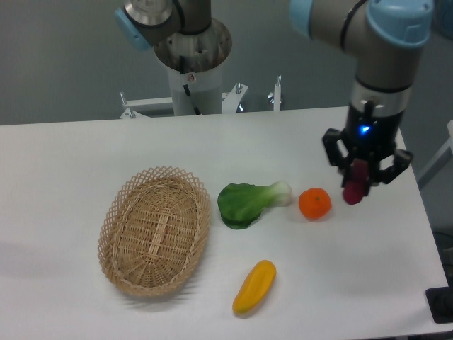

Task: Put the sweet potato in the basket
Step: 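Carry the purple sweet potato in the gripper past the tangerine, then move the held sweet potato over the wicker basket and lower it, then open the gripper to release the sweet potato into the basket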

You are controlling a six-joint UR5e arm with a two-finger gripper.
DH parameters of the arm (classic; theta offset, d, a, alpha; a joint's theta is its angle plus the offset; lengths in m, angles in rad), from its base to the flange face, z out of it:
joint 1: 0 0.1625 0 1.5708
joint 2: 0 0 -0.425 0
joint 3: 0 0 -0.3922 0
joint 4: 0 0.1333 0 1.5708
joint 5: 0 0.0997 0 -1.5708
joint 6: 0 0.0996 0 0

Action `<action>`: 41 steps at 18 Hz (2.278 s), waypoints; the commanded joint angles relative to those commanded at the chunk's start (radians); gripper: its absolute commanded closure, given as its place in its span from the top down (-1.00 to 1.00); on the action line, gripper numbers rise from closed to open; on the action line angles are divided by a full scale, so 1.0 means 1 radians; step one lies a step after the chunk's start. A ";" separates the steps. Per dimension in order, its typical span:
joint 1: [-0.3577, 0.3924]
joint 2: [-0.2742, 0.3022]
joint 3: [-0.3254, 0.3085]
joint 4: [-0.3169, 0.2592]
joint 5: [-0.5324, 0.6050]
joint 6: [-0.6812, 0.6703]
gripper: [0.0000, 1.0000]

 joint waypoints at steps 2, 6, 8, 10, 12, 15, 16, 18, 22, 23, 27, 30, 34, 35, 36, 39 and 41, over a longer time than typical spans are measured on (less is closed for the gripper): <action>-0.049 -0.002 -0.029 0.037 0.002 -0.081 -0.35; -0.146 0.000 -0.109 0.123 0.003 -0.256 -0.35; -0.195 0.000 -0.149 0.166 0.005 -0.354 -0.35; -0.245 -0.002 -0.201 0.204 0.015 -0.436 -0.35; -0.299 0.001 -0.271 0.250 0.096 -0.464 -0.35; -0.388 -0.038 -0.314 0.302 0.149 -0.516 -0.34; -0.402 -0.054 -0.315 0.304 0.150 -0.517 -0.34; -0.431 -0.083 -0.324 0.312 0.153 -0.508 -0.34; -0.468 -0.130 -0.348 0.356 0.182 -0.469 -0.33; -0.476 -0.140 -0.357 0.370 0.207 -0.446 -0.33; -0.513 -0.144 -0.379 0.398 0.224 -0.412 -0.32; -0.528 -0.144 -0.397 0.401 0.227 -0.390 -0.32; -0.534 -0.144 -0.408 0.401 0.229 -0.381 -0.32; -0.534 -0.144 -0.408 0.401 0.229 -0.381 -0.28; -0.534 -0.141 -0.404 0.402 0.229 -0.381 -0.12; -0.534 -0.143 -0.390 0.410 0.285 -0.381 0.78; -0.534 -0.140 -0.381 0.430 0.310 -0.389 1.00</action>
